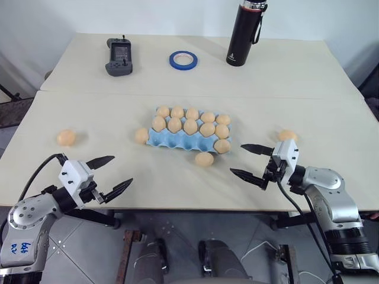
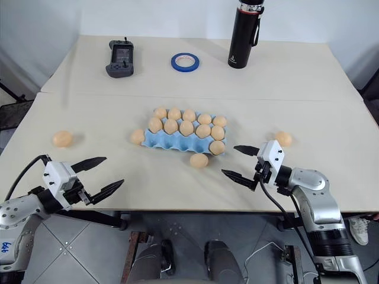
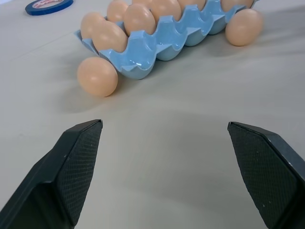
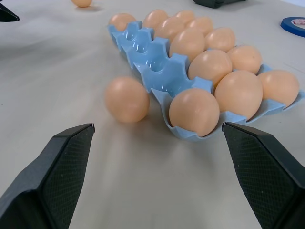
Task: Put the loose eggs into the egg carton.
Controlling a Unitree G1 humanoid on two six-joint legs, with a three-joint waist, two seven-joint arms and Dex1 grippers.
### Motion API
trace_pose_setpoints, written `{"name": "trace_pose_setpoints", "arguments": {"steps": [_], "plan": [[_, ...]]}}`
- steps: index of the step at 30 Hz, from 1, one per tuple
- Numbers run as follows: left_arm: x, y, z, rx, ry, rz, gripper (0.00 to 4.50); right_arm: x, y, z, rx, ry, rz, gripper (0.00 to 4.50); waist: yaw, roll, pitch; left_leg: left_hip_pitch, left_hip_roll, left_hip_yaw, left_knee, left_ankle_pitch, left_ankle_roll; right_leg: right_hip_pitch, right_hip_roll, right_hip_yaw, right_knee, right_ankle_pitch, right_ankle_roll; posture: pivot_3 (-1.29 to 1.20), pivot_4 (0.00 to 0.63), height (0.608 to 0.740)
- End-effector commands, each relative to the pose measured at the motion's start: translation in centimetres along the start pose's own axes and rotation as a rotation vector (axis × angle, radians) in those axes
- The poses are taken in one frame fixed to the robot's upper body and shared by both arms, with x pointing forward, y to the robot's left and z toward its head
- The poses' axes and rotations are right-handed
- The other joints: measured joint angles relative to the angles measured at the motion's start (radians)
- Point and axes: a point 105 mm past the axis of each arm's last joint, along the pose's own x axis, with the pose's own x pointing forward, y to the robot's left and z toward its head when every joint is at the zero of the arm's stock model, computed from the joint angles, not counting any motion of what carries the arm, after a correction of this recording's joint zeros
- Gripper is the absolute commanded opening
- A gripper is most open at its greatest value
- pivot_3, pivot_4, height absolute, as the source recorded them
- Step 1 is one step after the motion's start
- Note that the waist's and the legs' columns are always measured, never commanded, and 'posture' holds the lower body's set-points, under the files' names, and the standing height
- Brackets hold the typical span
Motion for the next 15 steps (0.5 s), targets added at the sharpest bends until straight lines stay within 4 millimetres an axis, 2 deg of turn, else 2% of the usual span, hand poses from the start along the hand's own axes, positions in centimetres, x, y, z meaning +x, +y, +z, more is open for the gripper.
{"name": "trace_pose_setpoints", "arguments": {"steps": [1, 4, 6, 9, 15], "plan": [[0.0, 0.6, 0.8, 0.035, -0.022, 0.027, 4.49, -0.3, -0.4, 1.0, -0.022, -0.042, -0.013, 4.50, 0.001, 0.000, 0.000, 0.000, 0.000, 0.000, 0.000, 0.000, 0.000, 0.000, 0.000, 0.000, 0.000, 0.000, 0.000, 0.00, 0.150, 0.740], [0.4, 0.4, 1.3, 0.011, -0.062, 0.012, 4.49, -0.7, -0.9, 1.1, -0.024, -0.052, -0.059, 4.50, 0.002, 0.000, 0.000, 0.000, 0.000, 0.000, 0.000, 0.000, 0.000, 0.000, 0.000, 0.000, 0.000, 0.000, 0.000, 0.00, 0.150, 0.740], [1.1, -0.3, 1.7, -0.010, -0.096, -0.034, 4.49, -1.8, -1.9, 1.0, -0.031, -0.057, -0.146, 4.50, 0.003, 0.000, 0.000, 0.000, 0.000, 0.000, 0.001, 0.000, 0.000, 0.000, 0.000, 0.000, 0.000, 0.000, 0.000, 0.00, 0.150, 0.740], [2.4, -1.7, 1.9, -0.015, -0.116, -0.112, 4.49, -4.6, -3.6, 0.5, -0.035, -0.062, -0.320, 4.50, 0.011, 0.000, 0.000, 0.000, -0.001, 0.000, 0.001, 0.000, 0.000, 0.001, 0.000, -0.001, 0.000, 0.000, 0.001, 0.00, 0.150, 0.740], [5.2, -4.7, 2.9, -0.078, -0.186, -0.265, 4.49, -8.7, -4.0, -1.7, -0.059, -0.012, -0.564, 4.50, 0.011, 0.000, 0.000, 0.000, -0.001, -0.001, 0.003, 0.001, 0.000, 0.002, 0.001, -0.001, 0.001, 0.001, 0.001, 0.00, 0.150, 0.740]]}}
